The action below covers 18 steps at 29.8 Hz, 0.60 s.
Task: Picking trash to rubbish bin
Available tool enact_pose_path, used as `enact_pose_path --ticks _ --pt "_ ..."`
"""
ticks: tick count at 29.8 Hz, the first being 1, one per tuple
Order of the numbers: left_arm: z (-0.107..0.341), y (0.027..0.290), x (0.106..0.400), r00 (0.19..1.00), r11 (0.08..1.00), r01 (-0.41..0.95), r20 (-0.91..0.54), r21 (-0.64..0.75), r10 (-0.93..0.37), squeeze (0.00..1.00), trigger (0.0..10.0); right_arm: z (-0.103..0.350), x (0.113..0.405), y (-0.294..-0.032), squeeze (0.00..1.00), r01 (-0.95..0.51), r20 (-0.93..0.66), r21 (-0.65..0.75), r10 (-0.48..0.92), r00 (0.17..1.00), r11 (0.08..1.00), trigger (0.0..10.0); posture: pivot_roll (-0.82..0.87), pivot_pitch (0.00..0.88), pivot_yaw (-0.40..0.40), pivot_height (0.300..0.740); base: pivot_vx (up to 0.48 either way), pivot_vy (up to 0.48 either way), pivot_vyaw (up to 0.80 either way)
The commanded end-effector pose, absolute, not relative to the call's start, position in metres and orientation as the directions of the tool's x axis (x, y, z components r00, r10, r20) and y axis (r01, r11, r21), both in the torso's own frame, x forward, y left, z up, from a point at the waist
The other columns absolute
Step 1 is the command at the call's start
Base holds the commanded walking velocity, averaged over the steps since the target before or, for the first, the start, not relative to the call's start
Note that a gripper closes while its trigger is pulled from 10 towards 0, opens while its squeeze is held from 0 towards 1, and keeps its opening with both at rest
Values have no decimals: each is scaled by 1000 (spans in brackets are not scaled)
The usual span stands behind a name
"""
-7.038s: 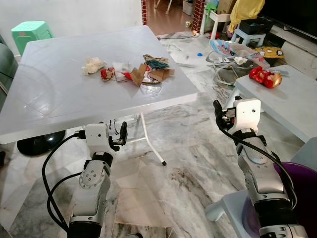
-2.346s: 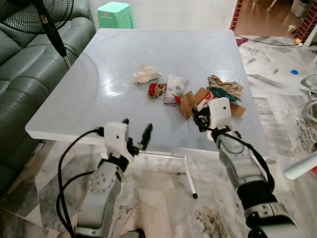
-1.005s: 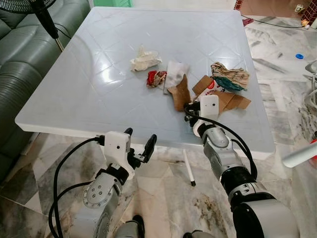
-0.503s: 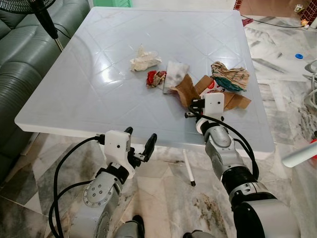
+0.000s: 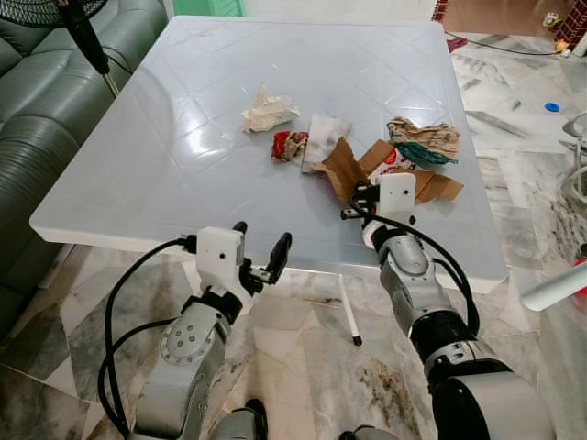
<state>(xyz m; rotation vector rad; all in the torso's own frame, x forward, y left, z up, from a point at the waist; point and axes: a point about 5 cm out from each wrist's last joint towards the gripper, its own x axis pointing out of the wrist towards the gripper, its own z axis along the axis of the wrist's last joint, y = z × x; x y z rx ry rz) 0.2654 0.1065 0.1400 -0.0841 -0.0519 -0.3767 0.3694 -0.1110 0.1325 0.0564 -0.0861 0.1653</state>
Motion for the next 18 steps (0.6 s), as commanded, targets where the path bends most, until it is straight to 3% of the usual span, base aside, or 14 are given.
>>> enact_pose_path --ticks 1,5,14,18 --pt "140 112 270 946 946 320 73 -50 -317 0 10000 136 368 -113 0 -149 115 72 140 983 986 0 20 111 -1 740 0 0 0" --pt "147 120 278 962 966 256 112 -44 -250 0 10000 149 357 -117 0 -144 212 -27 146 966 989 0 2 90 8 740 0 0 0" --pt "164 119 287 945 960 270 210 -70 -251 0 10000 165 313 -145 0 -162 303 -186 214 929 969 0 -51 77 22 740 0 0 0" --pt "169 118 289 938 957 281 230 -73 -258 0 10000 174 308 -146 0 -162 329 -220 230 916 962 0 -58 75 25 740 0 0 0"
